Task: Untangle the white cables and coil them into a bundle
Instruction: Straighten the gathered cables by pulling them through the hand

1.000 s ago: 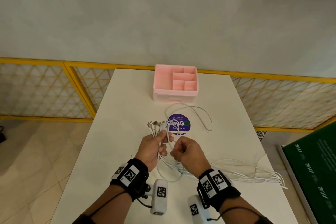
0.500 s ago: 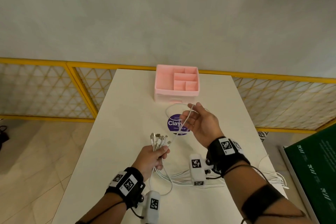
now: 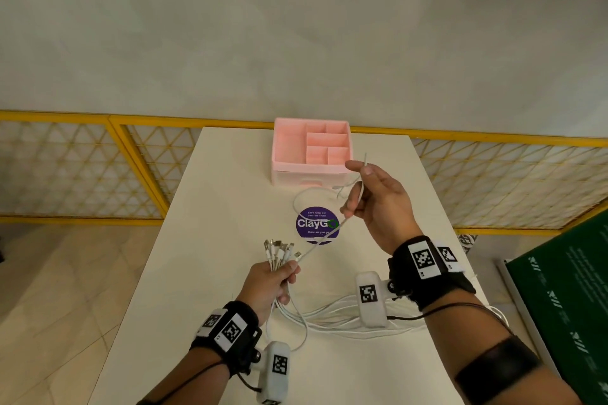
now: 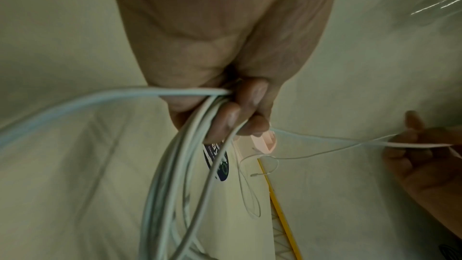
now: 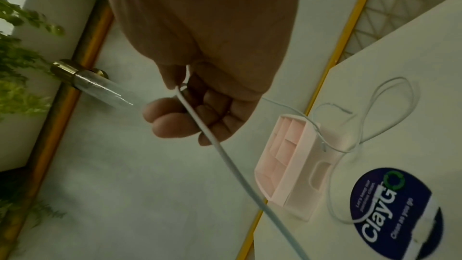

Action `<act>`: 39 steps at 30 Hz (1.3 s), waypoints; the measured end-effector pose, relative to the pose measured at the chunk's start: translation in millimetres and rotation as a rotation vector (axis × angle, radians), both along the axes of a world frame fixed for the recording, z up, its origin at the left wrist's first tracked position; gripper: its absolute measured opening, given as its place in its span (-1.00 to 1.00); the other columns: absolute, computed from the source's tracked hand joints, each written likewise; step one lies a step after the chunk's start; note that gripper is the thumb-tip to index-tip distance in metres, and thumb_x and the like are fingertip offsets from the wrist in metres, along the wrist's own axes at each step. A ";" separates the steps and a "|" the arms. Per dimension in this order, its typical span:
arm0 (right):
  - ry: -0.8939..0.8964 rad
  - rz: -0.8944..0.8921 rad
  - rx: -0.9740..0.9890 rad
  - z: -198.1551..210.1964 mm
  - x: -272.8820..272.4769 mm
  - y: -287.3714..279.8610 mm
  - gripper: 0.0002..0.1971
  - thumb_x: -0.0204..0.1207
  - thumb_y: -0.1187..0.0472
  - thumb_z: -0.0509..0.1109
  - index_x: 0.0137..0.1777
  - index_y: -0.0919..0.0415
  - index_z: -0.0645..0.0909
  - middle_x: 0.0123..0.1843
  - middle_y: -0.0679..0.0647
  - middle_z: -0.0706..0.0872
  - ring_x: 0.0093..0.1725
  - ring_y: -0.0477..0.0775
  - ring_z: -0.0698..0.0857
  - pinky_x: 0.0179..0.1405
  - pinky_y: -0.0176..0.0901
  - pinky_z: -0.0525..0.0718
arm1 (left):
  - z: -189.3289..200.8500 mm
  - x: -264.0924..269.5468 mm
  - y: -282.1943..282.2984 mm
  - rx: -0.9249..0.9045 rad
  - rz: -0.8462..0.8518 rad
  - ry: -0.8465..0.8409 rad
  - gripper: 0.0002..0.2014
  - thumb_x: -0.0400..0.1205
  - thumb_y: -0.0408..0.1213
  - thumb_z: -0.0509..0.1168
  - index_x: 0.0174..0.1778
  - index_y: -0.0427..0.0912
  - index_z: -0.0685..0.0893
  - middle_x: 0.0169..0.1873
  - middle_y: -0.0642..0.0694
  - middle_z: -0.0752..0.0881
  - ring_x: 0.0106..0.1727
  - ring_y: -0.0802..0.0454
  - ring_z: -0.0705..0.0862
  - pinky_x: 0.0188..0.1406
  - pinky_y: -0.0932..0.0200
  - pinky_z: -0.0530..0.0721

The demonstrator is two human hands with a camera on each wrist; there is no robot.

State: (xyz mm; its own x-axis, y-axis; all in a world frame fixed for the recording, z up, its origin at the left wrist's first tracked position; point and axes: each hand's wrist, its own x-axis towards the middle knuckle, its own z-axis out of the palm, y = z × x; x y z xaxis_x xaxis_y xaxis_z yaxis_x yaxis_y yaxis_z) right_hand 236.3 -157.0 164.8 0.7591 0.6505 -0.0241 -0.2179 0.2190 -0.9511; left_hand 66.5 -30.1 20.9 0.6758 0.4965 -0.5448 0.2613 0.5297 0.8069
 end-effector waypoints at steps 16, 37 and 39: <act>-0.032 0.043 -0.105 -5.1 11.1 -21.7 -0.67 0.75 0.18 0.21 0.02 0.35 0.76 -0.52 0.07 0.28 -0.56 -0.01 0.28 -0.46 -0.12 0.43 | 1.5 8.0 3.1 -0.059 0.096 0.052 -0.81 0.71 -0.37 0.34 -0.13 -0.43 0.72 -0.42 -0.15 0.57 -0.64 0.12 0.33 -0.64 0.24 0.31; 0.045 -1.011 -0.195 -29.5 103.8 -119.6 -0.68 0.55 0.34 0.25 0.21 0.08 0.70 -0.08 0.04 0.79 -0.13 0.10 0.78 -0.24 -0.18 0.61 | 12.5 12.8 16.2 -0.145 0.297 -0.013 -0.73 0.77 -0.22 0.26 -0.18 -0.30 0.64 -0.51 -0.06 0.52 -0.66 0.15 0.33 -0.70 0.27 0.35; 0.181 -1.153 -0.418 -49.5 121.0 -153.8 -0.59 0.55 0.26 0.33 0.39 0.05 0.61 0.20 0.10 0.77 0.12 0.14 0.78 -0.04 -0.09 0.71 | 15.5 12.2 16.8 -0.194 0.328 -0.071 -0.72 0.78 -0.19 0.24 -0.20 -0.27 0.60 -0.57 0.01 0.41 -0.68 0.16 0.29 -0.71 0.27 0.34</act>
State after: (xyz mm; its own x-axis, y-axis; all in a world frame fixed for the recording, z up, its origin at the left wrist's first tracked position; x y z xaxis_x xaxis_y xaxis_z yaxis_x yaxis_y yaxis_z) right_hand 357.3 -310.8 115.3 0.8469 -0.4777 -0.2334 -0.2352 0.0572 -0.9703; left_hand 78.8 -13.3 36.5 0.5378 0.5850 -0.6071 -0.0002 0.7202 0.6938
